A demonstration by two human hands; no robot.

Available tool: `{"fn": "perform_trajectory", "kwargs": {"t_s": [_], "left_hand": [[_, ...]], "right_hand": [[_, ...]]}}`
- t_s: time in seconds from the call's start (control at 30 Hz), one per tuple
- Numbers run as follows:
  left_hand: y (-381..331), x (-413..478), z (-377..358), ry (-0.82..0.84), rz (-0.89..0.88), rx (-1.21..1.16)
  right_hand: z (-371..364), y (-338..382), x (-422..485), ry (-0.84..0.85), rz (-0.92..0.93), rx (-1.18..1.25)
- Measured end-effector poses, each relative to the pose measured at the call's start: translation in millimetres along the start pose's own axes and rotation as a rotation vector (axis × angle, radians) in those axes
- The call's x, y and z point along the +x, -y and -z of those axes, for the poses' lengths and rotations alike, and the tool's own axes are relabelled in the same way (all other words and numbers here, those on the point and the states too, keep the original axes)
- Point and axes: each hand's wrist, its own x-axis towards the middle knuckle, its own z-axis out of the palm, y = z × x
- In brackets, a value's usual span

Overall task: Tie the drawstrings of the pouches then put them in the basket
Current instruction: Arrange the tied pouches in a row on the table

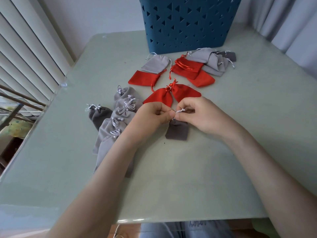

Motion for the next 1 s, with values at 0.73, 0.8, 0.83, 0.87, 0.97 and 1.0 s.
{"fn": "perform_trajectory", "kwargs": {"t_s": [0.73, 0.8, 0.83, 0.87, 0.97, 1.0], "left_hand": [[-7, -5, -8, -0.241, -0.314, 0.247], [-7, -5, -8, -0.233, -0.332, 0.25], [-8, -5, -8, -0.226, -0.333, 0.256], [-7, -5, -8, -0.217, -0.328, 0.258], [-6, -5, -5, -0.165, -0.273, 0.179], [-6, -5, -4, -0.139, -0.24, 0.126]], "right_hand": [[5, 5, 3, 0.014, -0.155, 0.498], [5, 3, 4, 0.027, -0.162, 0.526], [5, 2, 4, 0.042, -0.164, 0.53], [5, 1, 4, 0.064, -0.165, 0.535], [6, 2, 3, 0.135, -0.167, 0.546], [7, 4, 2, 0.155, -0.162, 0.542]]}}
